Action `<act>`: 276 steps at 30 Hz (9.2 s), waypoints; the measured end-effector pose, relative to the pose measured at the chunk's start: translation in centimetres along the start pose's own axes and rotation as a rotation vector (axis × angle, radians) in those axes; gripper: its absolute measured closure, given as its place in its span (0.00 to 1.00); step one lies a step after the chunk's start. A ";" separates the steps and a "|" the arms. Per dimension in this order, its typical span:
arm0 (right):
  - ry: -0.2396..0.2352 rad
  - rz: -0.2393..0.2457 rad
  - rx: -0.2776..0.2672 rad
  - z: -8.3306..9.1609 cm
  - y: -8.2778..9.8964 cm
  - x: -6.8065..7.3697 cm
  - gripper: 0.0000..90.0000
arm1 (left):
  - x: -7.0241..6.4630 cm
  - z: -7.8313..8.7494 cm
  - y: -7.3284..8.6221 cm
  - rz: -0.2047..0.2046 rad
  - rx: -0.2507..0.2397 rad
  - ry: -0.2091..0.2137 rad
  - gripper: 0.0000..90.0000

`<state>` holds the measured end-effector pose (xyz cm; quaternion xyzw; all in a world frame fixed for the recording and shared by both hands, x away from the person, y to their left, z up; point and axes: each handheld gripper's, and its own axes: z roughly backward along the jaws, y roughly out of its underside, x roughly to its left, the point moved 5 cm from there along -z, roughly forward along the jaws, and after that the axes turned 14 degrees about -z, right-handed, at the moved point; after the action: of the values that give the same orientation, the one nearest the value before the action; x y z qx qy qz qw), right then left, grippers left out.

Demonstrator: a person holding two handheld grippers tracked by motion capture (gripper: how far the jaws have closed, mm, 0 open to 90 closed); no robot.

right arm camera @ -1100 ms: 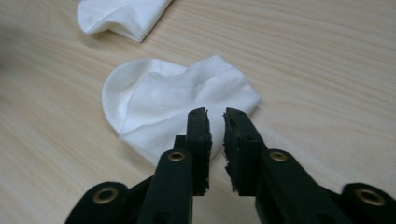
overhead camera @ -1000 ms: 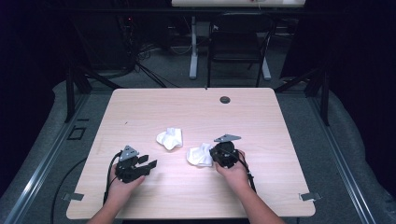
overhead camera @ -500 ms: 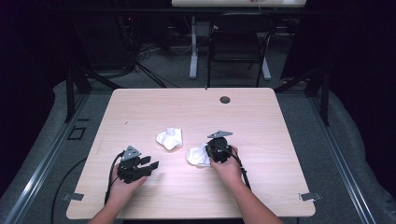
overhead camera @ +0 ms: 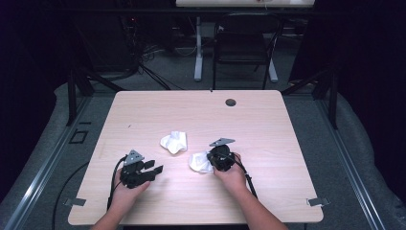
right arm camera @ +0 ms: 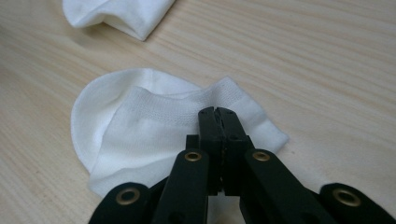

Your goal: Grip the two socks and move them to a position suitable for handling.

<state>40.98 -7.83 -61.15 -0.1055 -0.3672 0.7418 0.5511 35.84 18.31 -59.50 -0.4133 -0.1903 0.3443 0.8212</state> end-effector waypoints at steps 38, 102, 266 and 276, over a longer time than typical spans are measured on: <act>-0.147 0.186 0.044 1.6 3.9 5.2 1.00 | -4.2 -0.8 -0.2 -0.061 0.035 0.123 0.69; -0.202 0.173 0.045 1.2 4.0 5.8 1.00 | -7.1 -1.8 0.0 -0.239 0.030 0.209 0.66; -0.118 0.022 0.104 6.1 6.5 0.1 0.91 | -6.2 -1.0 1.5 -0.177 0.137 0.158 0.91; -0.122 0.014 0.132 6.3 6.7 0.5 0.89 | -6.1 -0.8 1.5 -0.160 0.147 0.175 0.85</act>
<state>32.36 -10.92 -61.00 -0.0262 -0.3495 0.7734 0.5283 31.48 14.09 -61.31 -0.3642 -0.1246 0.2532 0.8875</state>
